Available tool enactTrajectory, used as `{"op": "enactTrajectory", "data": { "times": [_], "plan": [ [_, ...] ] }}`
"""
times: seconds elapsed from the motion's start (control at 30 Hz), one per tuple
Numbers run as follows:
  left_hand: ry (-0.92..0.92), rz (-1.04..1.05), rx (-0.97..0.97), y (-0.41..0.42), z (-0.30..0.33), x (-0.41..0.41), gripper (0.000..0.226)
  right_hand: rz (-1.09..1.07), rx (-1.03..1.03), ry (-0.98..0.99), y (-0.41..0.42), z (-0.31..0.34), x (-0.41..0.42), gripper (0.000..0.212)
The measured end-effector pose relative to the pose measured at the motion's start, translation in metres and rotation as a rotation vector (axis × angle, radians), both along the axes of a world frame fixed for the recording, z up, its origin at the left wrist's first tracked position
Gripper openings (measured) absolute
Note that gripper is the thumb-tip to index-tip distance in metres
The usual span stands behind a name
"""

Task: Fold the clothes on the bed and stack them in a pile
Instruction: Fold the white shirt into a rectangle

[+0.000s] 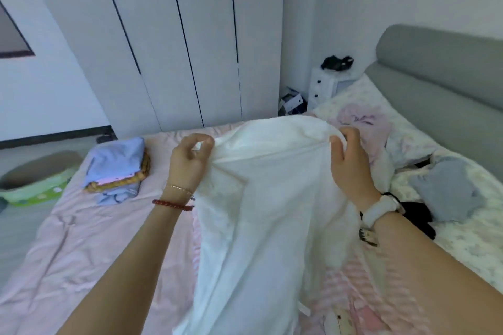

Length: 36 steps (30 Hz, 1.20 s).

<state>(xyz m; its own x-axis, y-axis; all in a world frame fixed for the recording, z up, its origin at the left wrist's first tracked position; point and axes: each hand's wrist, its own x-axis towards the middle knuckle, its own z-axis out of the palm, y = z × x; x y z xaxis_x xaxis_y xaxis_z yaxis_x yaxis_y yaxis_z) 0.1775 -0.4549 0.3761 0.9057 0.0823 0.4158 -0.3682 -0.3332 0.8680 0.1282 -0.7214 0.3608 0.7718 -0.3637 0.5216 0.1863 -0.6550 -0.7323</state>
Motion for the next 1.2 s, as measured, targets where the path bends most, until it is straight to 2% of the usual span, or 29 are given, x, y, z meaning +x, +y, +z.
{"op": "enactTrajectory", "data": {
  "times": [0.07, 0.13, 0.23, 0.33, 0.47, 0.6, 0.67, 0.8, 1.0, 1.13, 1.2],
  "plan": [
    [-0.134, -0.006, 0.007, 0.025, 0.022, -0.024, 0.012, 0.035, -0.014, -0.103, 0.023, 0.029, -0.016, 0.011],
    [-0.153, -0.087, 0.047, 0.04, 0.014, -0.047, 0.01, 0.072, -0.057, -0.102, 0.039, 0.026, -0.036, 0.005],
    [0.054, -0.166, 0.088, 0.076, -0.035, -0.096, 0.012, 0.128, -0.085, 0.034, 0.071, -0.032, -0.089, 0.007],
    [0.367, -0.203, 0.304, 0.113, -0.106, -0.14, 0.018, 0.245, -0.105, 0.389, 0.093, -0.109, -0.15, 0.015],
    [0.723, -0.35, 0.791, 0.153, -0.186, -0.196, 0.019, 0.462, -0.222, 0.976, 0.109, -0.187, -0.22, 0.023],
    [1.062, -0.53, 1.071, 0.174, -0.23, -0.237, 0.028, 0.551, -0.082, 1.233, 0.113, -0.222, -0.274, 0.038],
    [1.099, -0.542, 1.082, 0.171, -0.242, -0.248, 0.031, 0.492, -0.043, 1.268, 0.11, -0.23, -0.289, 0.042],
    [0.963, -0.452, 0.998, 0.145, -0.253, -0.252, 0.037, 0.282, 0.036, 1.231, 0.095, -0.245, -0.292, 0.042],
    [0.855, -0.476, 0.884, 0.081, -0.279, -0.247, 0.039, -0.109, 0.401, 1.132, 0.058, -0.284, -0.266, 0.048],
    [0.82, -0.474, 0.755, 0.042, -0.299, -0.25, 0.037, -0.241, 0.729, 1.125, 0.041, -0.315, -0.24, 0.048],
    [0.828, -0.42, 0.602, 0.027, -0.303, -0.249, 0.033, -0.215, 0.797, 1.074, 0.047, -0.319, -0.219, 0.038]
  ]
}}
